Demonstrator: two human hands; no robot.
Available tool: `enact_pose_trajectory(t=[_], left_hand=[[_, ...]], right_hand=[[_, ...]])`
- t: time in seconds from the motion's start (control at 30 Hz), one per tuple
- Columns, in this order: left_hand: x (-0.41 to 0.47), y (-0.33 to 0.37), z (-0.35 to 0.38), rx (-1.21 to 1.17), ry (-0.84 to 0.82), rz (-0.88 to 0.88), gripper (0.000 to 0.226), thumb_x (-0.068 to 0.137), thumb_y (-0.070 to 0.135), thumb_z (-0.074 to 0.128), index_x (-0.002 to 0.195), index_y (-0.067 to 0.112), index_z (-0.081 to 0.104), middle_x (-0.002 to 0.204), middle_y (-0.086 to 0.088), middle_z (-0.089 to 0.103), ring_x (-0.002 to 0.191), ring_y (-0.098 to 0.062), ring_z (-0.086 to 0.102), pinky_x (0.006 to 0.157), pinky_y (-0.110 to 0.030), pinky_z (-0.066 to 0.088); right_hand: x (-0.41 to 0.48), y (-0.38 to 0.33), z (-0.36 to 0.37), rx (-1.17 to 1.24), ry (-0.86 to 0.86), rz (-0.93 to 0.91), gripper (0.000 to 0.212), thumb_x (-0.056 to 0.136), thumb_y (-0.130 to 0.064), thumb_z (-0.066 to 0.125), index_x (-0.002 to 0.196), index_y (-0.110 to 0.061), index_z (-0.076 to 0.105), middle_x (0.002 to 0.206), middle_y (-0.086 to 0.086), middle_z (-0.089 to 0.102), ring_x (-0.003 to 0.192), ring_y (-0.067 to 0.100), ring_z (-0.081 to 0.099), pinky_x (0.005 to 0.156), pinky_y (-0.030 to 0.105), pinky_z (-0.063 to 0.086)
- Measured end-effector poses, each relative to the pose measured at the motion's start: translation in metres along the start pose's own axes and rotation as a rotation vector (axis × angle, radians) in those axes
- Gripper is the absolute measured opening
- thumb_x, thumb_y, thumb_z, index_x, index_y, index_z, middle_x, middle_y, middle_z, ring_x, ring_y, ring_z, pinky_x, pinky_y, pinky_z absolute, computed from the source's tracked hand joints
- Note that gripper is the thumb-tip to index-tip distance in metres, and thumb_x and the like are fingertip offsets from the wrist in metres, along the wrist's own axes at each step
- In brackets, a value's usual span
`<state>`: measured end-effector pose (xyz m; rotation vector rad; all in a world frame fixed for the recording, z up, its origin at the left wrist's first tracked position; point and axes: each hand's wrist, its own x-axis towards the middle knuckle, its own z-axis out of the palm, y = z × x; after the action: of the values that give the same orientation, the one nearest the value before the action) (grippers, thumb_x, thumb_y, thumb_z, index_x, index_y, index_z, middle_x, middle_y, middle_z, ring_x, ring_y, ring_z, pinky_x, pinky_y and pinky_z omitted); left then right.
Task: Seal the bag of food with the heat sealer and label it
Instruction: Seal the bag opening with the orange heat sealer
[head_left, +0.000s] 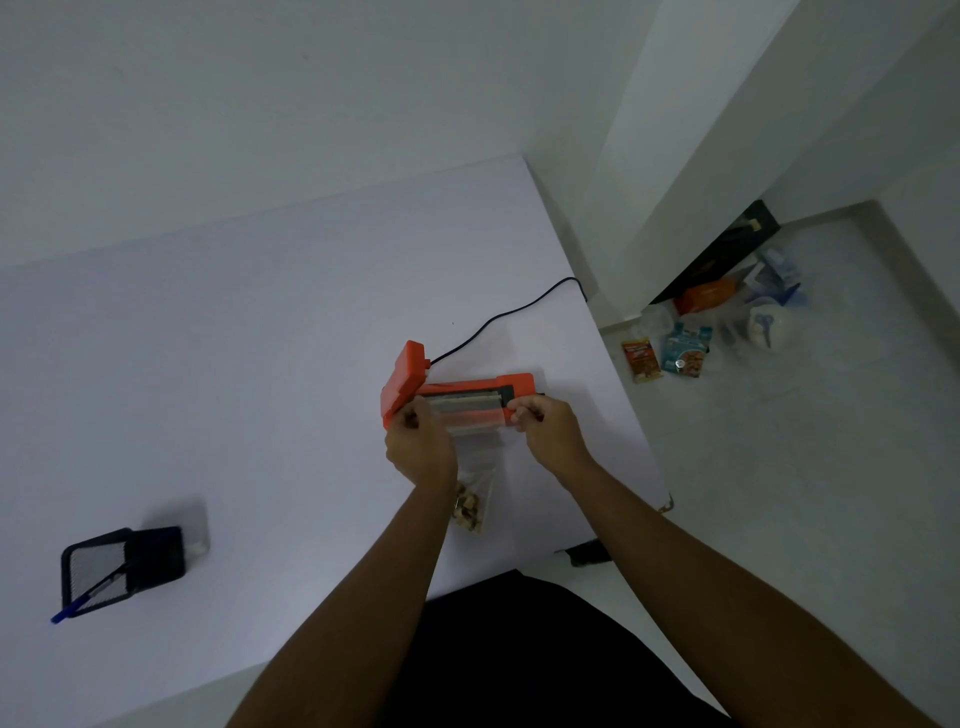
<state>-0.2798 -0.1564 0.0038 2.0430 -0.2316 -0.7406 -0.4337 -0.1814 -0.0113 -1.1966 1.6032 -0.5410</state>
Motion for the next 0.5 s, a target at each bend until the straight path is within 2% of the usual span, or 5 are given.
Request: enact_pose_trajectory(t=[0.07, 0.23, 0.33, 0.5], left_hand=[[-0.001, -0.002, 0.001, 0.023, -0.010, 0.034, 0.025, 0.093, 0.038, 0.058, 0.082, 0.018, 0.067, 0.077, 0.000, 0.069, 0.067, -0.015, 0.064, 0.066, -0.025, 0.052], [-0.005, -0.009, 0.013, 0.089, -0.019, 0.032, 0.017, 0.092, 0.032, 0.060, 0.092, 0.018, 0.071, 0.087, -0.001, 0.072, 0.077, -0.019, 0.068, 0.078, -0.034, 0.058], [-0.007, -0.008, 0.013, 0.111, 0.003, 0.041, 0.017, 0.092, 0.027, 0.059, 0.093, 0.016, 0.071, 0.086, -0.002, 0.072, 0.076, -0.019, 0.068, 0.077, -0.036, 0.059], [-0.008, -0.003, 0.017, 0.099, -0.008, 0.085, 0.020, 0.096, 0.025, 0.055, 0.090, 0.009, 0.066, 0.084, -0.006, 0.070, 0.074, -0.021, 0.067, 0.073, -0.033, 0.057]], right_hand=[[-0.001, -0.001, -0.001, -0.005, -0.004, 0.006, 0.019, 0.096, -0.007, 0.053, 0.104, -0.009, 0.070, 0.100, 0.014, 0.070, 0.092, 0.028, 0.067, 0.084, 0.036, 0.055], [-0.003, 0.006, -0.013, -0.035, 0.027, 0.025, 0.020, 0.096, -0.007, 0.051, 0.103, -0.010, 0.070, 0.099, 0.013, 0.070, 0.089, 0.030, 0.066, 0.077, 0.033, 0.053], [-0.004, 0.006, -0.013, -0.043, 0.025, 0.022, 0.020, 0.096, -0.007, 0.051, 0.102, -0.009, 0.070, 0.099, 0.013, 0.069, 0.088, 0.032, 0.066, 0.072, 0.029, 0.052], [-0.001, 0.003, -0.012, -0.040, 0.036, 0.006, 0.020, 0.096, -0.006, 0.051, 0.102, -0.009, 0.070, 0.099, 0.013, 0.070, 0.088, 0.029, 0.067, 0.077, 0.033, 0.053]])
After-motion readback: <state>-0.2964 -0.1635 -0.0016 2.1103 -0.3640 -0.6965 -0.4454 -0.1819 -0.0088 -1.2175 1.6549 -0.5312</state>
